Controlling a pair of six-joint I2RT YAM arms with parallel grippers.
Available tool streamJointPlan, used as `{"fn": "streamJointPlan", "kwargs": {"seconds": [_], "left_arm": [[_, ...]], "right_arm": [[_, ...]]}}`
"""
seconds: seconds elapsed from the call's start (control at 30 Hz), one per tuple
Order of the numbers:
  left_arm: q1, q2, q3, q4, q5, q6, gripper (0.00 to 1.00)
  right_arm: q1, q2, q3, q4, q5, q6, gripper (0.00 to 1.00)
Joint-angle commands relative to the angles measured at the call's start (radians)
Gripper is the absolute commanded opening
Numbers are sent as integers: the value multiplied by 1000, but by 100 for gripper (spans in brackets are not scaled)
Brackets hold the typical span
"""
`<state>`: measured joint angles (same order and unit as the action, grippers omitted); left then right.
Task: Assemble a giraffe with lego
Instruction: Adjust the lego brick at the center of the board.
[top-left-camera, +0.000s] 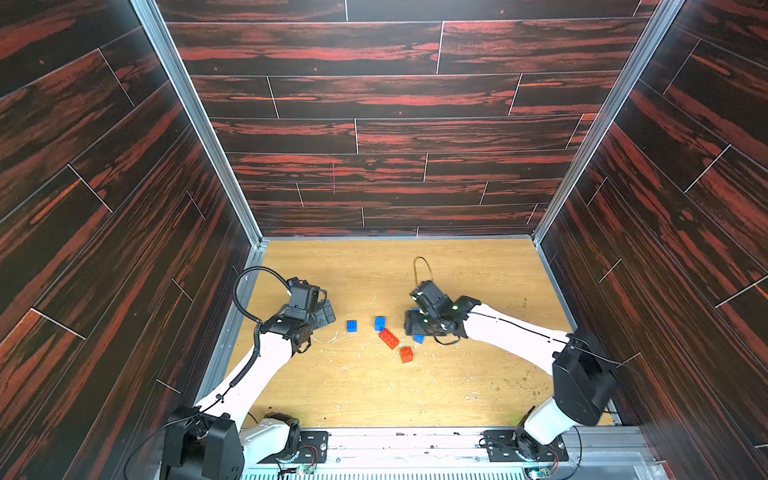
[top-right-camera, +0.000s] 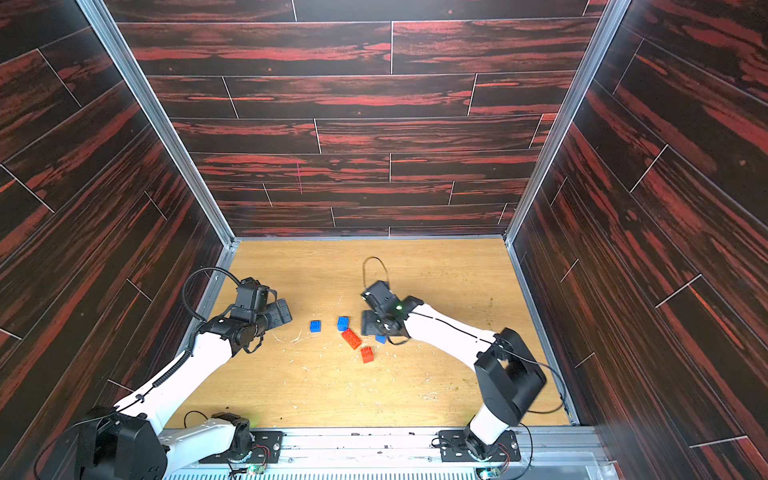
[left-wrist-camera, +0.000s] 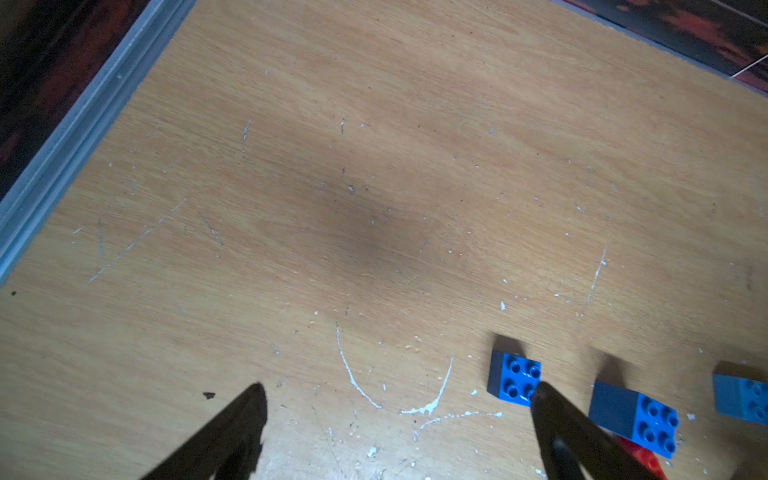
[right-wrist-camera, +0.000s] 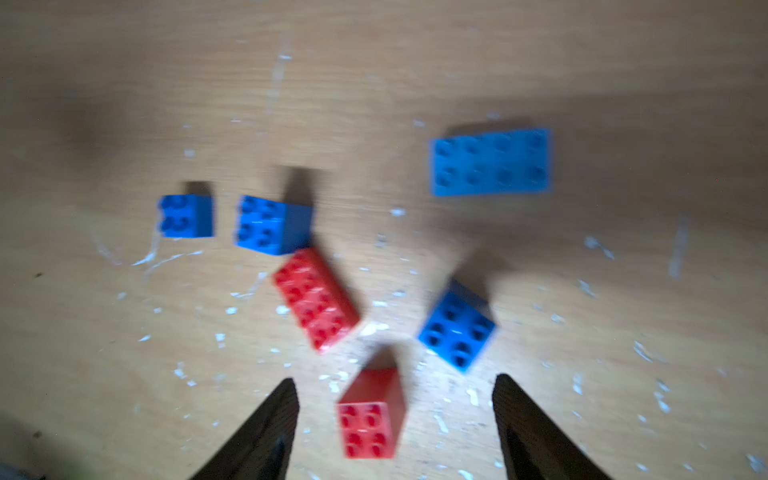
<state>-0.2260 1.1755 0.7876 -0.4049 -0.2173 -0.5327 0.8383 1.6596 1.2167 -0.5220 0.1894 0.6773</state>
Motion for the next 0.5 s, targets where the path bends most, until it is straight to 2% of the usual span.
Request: {"fn": "streamJointPlan", "kwargs": {"seconds": [0.0, 0.13, 0.27, 0.47], "left_arm": [[-7, -29, 22, -44, 18, -16, 100], [-7, -52, 28, -69, 22, -15, 100], [-7, -55, 49, -102, 43, -17, 100], [-9, -62, 45, -112, 40, -6, 100]], "right_arm": [[38, 69, 91, -44, -15, -63, 80], [46, 155, 177, -53, -28, -118, 82], [54, 242, 281, -75, -28, -102, 82], [59, 301, 256, -43, -62, -140, 81]]}}
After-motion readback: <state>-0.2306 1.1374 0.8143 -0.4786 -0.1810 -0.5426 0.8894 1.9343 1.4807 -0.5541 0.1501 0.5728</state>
